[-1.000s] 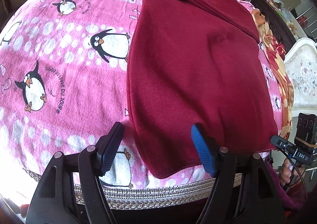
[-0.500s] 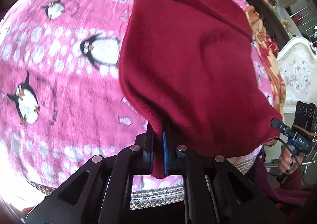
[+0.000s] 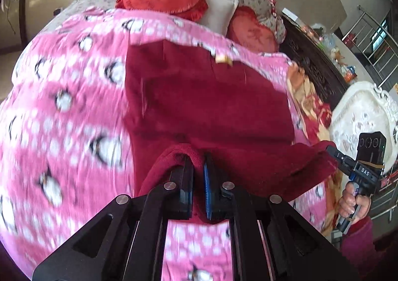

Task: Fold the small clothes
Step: 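Lift the hem with both grippers and carry it over toward the collar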

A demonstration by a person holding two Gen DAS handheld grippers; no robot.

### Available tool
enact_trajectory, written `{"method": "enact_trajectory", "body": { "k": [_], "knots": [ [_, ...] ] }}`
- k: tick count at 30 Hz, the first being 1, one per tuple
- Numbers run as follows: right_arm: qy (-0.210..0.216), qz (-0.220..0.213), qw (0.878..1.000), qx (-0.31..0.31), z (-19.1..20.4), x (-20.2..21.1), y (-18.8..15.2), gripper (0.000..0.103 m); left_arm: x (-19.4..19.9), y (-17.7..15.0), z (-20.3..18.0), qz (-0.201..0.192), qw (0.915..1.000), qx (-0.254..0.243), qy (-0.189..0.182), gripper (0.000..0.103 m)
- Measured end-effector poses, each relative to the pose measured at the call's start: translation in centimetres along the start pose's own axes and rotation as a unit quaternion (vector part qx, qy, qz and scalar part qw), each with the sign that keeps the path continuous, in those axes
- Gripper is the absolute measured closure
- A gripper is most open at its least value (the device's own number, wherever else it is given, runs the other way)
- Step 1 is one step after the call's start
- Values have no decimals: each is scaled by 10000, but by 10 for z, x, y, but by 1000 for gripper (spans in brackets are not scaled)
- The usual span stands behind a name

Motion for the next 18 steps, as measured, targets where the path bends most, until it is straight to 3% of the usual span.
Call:
{"method": "enact_trajectory", "body": {
  "k": [9, 12, 14, 15, 16, 17, 18],
  "knots": [
    [-476, -287, 9982, -227, -42, -70, 117, 92, -62, 104, 38, -239, 9986, 185, 434, 97],
    [-568, -245, 9964, -580, -70, -97, 141, 92, -88, 119, 55, 48, 9987, 379, 325, 97],
    [-763, -49, 9933, -861, -86, -109, 152, 84, -96, 123, 67, 264, 9973, 652, 212, 96],
    [-687, -41, 9929, -967, -89, -108, 155, 79, -95, 125, 72, 303, 9967, 745, 67, 90],
    [-506, -173, 9936, -990, -87, -100, 158, 59, -92, 126, 73, 290, 9967, 759, -15, 83],
    [-443, -414, 9937, -944, -85, -85, 161, 48, -87, 128, 75, 253, 9969, 745, -37, 78],
    [-483, -629, 9927, -906, -84, -73, 165, 47, -78, 130, 78, 130, 9973, 721, 82, 55]
  ]
}}
Point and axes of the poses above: each gripper's, at about its wrist camera, not at the fingertips, and x roughly against the way its jaws point, z to its left, y to its top, the point moved 5 cm from there along -x, roughly the way its jaws point, and after that the axes turned 7 degrees about -x, right-handed, at the moved point
